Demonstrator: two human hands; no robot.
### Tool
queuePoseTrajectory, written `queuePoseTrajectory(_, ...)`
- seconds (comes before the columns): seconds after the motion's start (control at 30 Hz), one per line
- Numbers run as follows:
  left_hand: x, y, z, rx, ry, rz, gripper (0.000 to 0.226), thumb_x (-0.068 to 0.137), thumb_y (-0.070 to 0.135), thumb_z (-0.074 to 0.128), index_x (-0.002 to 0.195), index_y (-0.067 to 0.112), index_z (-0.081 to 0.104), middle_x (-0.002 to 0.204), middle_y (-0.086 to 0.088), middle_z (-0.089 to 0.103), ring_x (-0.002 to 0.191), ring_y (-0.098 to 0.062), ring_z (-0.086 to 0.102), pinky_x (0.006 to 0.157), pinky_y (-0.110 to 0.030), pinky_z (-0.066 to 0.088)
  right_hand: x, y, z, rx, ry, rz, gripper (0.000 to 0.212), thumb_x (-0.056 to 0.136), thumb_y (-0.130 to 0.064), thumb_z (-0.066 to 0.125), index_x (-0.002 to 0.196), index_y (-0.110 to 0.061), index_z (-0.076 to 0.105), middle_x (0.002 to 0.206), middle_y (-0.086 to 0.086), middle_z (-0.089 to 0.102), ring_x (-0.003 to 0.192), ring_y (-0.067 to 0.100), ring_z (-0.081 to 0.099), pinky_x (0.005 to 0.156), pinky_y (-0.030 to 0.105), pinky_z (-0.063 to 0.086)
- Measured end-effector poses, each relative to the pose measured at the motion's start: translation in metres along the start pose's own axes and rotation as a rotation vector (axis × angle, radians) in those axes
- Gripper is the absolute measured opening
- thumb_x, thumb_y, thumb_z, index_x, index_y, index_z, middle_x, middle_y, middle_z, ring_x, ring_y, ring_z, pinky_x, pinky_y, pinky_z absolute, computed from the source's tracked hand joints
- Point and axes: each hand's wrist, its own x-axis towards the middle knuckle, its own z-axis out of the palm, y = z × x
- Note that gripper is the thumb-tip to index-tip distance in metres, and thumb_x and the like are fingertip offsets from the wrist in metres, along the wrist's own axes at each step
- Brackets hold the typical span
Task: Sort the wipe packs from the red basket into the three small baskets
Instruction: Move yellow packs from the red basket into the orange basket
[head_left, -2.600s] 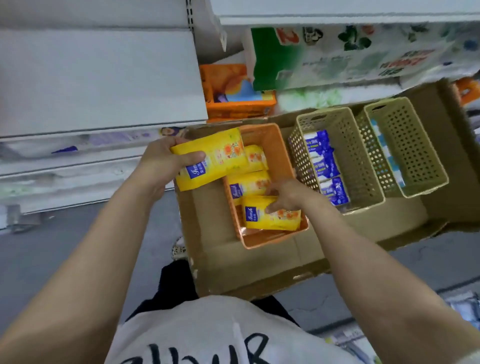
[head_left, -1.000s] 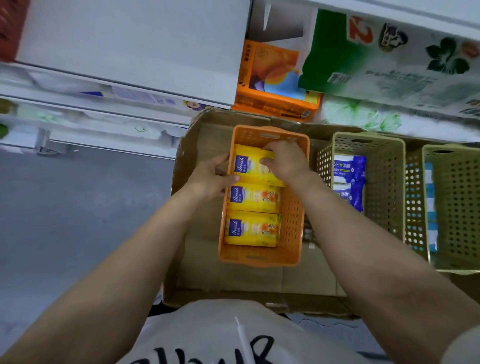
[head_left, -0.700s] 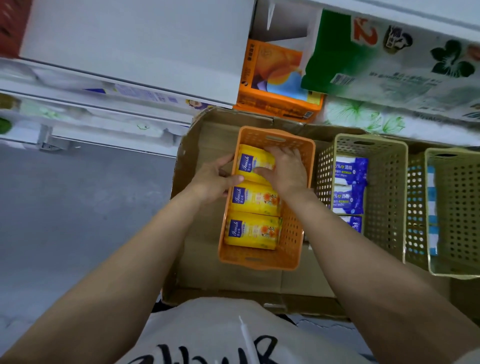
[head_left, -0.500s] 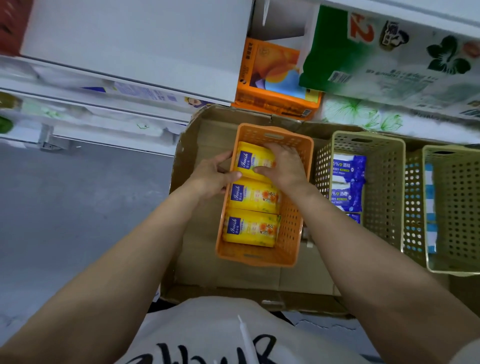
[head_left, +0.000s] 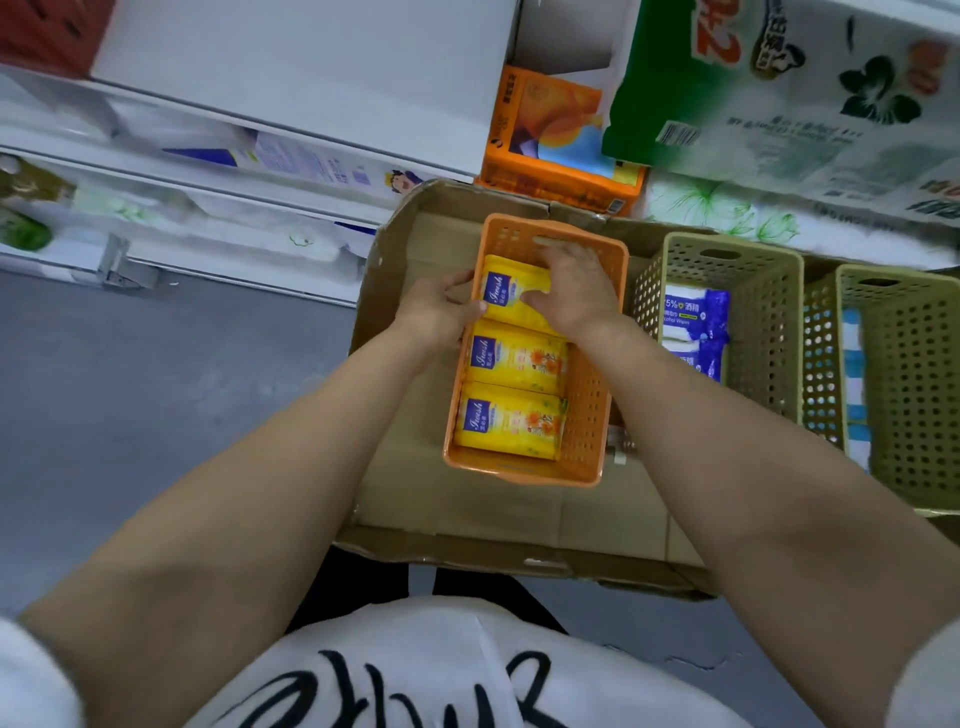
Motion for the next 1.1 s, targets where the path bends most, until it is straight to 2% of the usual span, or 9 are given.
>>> queuePoseTrajectory(0.07, -0.009, 0.006, -0.010, 0.119, 0.057, 0.048, 0.058, 0.094, 0.025, 0.066, 0.146, 0.020, 0.042, 0.125, -0.010, 0.062, 0.103, -0.024, 0.065, 0.089, -0.040, 0.055, -0.008, -0.007, -0.021, -0.002, 0.013, -0.027, 0.056, 0.088, -0.033, 0.070, 0.139, -0.018, 0.053, 0.141, 0.011, 0.054, 0.131, 0.030, 0.047, 0.108, 0.039, 0.038)
queuePoseTrajectory(0.13, -0.023, 0.017, -0.026, 0.255, 0.132, 0.124, 0.055, 0.093, 0.029, 0.065, 0.143, 0.018, 0.047, 0.122, -0.005, 0.062, 0.114, -0.025, 0.060, 0.098, -0.036, 0.048, -0.021, -0.015, -0.047, -0.012, 0.050, -0.032, 0.047, 0.089, -0.032, 0.069, 0.133, -0.020, 0.060, 0.135, 0.009, 0.059, 0.125, 0.028, 0.053, 0.102, 0.039, 0.044)
queuePoseTrajectory(0.37, -0.088, 0.057, -0.123, 0.426, 0.287, 0.555, 0.034, 0.091, 0.025, 0.063, 0.123, 0.015, 0.064, 0.120, -0.005, 0.067, 0.111, -0.019, 0.061, 0.097, -0.030, 0.046, -0.087, -0.088, -0.127, -0.051, 0.340, -0.098, 0.038, 0.092, -0.032, 0.065, 0.127, -0.017, 0.064, 0.127, 0.009, 0.064, 0.120, 0.029, 0.054, 0.098, 0.039, 0.045)
queuePoseTrajectory(0.43, -0.107, 0.057, -0.161, 0.442, 0.328, 0.668, 0.034, 0.092, 0.027, 0.062, 0.124, 0.016, 0.063, 0.119, -0.005, 0.065, 0.112, -0.019, 0.058, 0.098, -0.035, 0.046, -0.112, -0.124, -0.133, -0.025, 0.427, -0.122, 0.036, 0.093, -0.030, 0.064, 0.126, -0.017, 0.065, 0.127, 0.007, 0.064, 0.122, 0.028, 0.053, 0.099, 0.038, 0.042)
queuePoseTrajectory(0.6, -0.141, 0.034, -0.275, 0.545, 0.404, 0.861, 0.034, 0.092, 0.030, 0.063, 0.123, 0.017, 0.063, 0.121, -0.002, 0.061, 0.114, -0.020, 0.056, 0.096, -0.034, 0.043, -0.159, -0.231, -0.114, 0.038, 0.611, -0.193, 0.031, 0.092, -0.024, 0.067, 0.121, -0.013, 0.067, 0.124, 0.006, 0.065, 0.120, 0.027, 0.054, 0.101, 0.034, 0.037)
queuePoseTrajectory(0.77, -0.154, 0.014, -0.387, 0.713, 0.462, 0.903, 0.034, 0.092, 0.031, 0.064, 0.123, 0.018, 0.062, 0.122, -0.001, 0.059, 0.116, -0.023, 0.054, 0.097, -0.038, 0.044, -0.157, -0.331, -0.087, 0.084, 0.651, -0.222, 0.035, 0.092, -0.028, 0.067, 0.125, -0.014, 0.066, 0.130, 0.006, 0.063, 0.126, 0.025, 0.052, 0.107, 0.033, 0.036)
queuePoseTrajectory(0.9, -0.151, 0.018, -0.460, 0.730, 0.541, 0.897, 0.036, 0.090, 0.032, 0.066, 0.123, 0.017, 0.063, 0.122, -0.003, 0.059, 0.115, -0.025, 0.053, 0.098, -0.038, 0.043, -0.133, -0.399, -0.076, 0.078, 0.565, -0.234, 0.041, 0.094, -0.034, 0.064, 0.132, -0.020, 0.062, 0.142, 0.003, 0.054, 0.134, 0.018, 0.044, 0.106, 0.016, 0.022)
queuePoseTrajectory(1.03, -0.127, 0.030, -0.520, 0.710, 0.604, 0.893, 0.038, 0.090, 0.032, 0.067, 0.124, 0.016, 0.062, 0.123, -0.004, 0.060, 0.117, -0.026, 0.051, 0.100, -0.038, 0.041, -0.088, -0.456, -0.079, 0.071, 0.537, -0.266, 0.043, 0.094, -0.040, 0.061, 0.135, -0.026, 0.059, 0.145, -0.003, 0.051, 0.136, 0.014, 0.041, 0.111, 0.028, 0.029)
queuePoseTrajectory(1.1, -0.109, 0.039, -0.547, 0.719, 0.628, 0.878, 0.040, 0.089, 0.033, 0.068, 0.125, 0.016, 0.062, 0.123, -0.005, 0.060, 0.118, -0.027, 0.050, 0.101, -0.039, 0.039, -0.057, -0.481, -0.082, 0.077, 0.556, -0.291, 0.041, 0.094, -0.040, 0.061, 0.133, -0.028, 0.059, 0.144, -0.004, 0.052, 0.135, 0.014, 0.042, 0.108, 0.028, 0.031)
